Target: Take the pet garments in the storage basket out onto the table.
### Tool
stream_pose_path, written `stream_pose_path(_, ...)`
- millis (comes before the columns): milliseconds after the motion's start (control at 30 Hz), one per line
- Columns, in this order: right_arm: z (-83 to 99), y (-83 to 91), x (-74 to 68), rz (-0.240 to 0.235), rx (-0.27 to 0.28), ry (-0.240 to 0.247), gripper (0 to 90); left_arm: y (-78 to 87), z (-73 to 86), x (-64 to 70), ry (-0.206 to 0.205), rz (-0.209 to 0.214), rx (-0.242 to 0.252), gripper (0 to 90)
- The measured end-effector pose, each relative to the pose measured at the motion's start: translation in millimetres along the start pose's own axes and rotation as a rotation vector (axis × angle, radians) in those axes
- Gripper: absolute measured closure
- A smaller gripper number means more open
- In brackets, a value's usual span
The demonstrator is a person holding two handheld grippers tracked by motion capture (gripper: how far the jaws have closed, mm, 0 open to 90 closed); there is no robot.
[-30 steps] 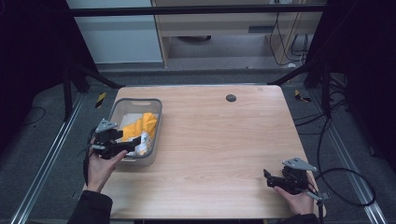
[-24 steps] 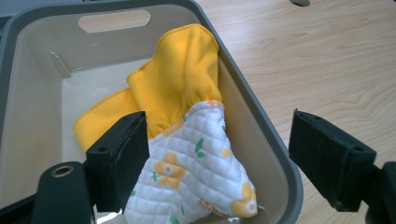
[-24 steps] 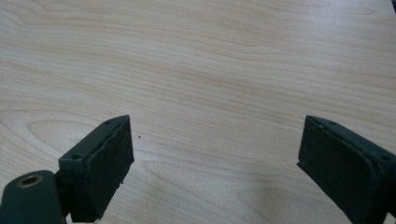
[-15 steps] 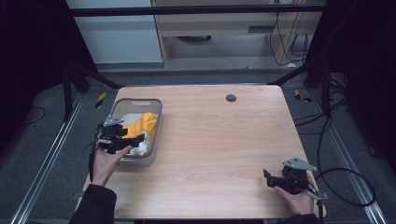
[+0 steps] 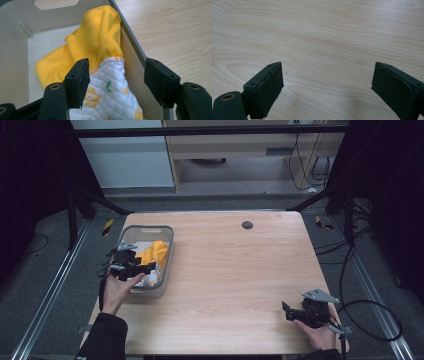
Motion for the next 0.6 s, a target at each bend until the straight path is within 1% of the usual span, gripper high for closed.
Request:
stream_pose_path(167,0.1,-0.2,-0.1,-0.001,-0.003,0.0,10.1,-5.2,-0.5,0.8,-0.005,0.002,-0.024,41.4)
stream_pose_path(333,0.2,0.0,-0.2,-0.006,-0.006,-0.006,10.1,-10.1,-0.5,2.2,-0.021,-0.003,-0.049,42.3)
stream_pose_path(400,0.2,0.0,-0.3,-0.008,-0.006,-0.006,10.1,-12.2,-0.4,2.9,-0.021,-0.005,-0.056,43.0)
stream_pose_path(500,0.3,-0.2,-0.6,-0.009,-0.008,-0.004,10.1,-15.0,0.2,2.9,-0.024,-0.011,-0.068,44.9)
stream_pose_path(600,0.5,-0.8,-0.2,-0.006,-0.009,0.005,10.0,-18.3,1.5,2.7,-0.028,-0.008,-0.085,46.2)
Point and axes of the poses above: each handheld gripper's, and its own axes: y roughly backward along the jaws, z roughly out of its underside, x roughly to its right, the point moved 2 cm from there along -y, roughly forward along the jaws, and after that the axes turned 4 degrees about -z, right-handed, at the moved point
